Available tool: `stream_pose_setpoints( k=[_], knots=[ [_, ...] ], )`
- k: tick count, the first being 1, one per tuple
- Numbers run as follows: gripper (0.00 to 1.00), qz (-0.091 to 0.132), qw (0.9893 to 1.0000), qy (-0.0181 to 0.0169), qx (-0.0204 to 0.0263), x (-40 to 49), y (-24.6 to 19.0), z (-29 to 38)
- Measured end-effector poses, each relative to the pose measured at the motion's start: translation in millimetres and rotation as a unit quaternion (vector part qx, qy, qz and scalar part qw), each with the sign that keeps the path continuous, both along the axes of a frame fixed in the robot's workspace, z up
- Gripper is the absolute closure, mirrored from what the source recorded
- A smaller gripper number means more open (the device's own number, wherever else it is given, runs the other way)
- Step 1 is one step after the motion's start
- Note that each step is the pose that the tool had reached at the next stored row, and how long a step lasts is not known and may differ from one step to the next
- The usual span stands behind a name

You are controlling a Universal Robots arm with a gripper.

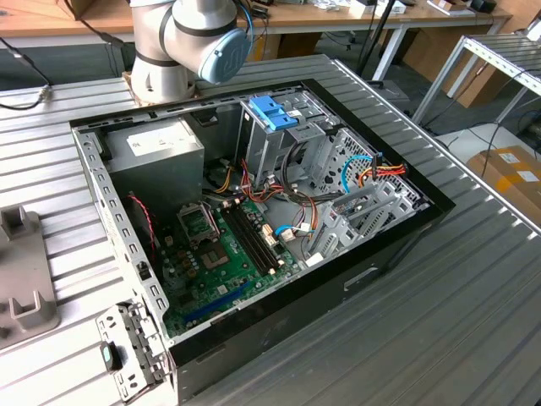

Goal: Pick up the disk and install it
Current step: 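Pick up the disk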

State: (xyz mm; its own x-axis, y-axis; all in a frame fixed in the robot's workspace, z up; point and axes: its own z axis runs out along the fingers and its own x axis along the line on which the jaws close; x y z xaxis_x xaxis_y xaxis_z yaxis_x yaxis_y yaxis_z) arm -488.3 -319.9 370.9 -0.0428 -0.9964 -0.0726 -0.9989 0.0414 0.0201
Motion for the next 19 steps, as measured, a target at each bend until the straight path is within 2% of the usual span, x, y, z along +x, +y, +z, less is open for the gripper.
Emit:
stream_pose_setpoints(
  k=[19],
  knots=[
    [0.63,0.000,1.0000,0.0000,0.0026,0.0,0.0,23.4]
  ],
)
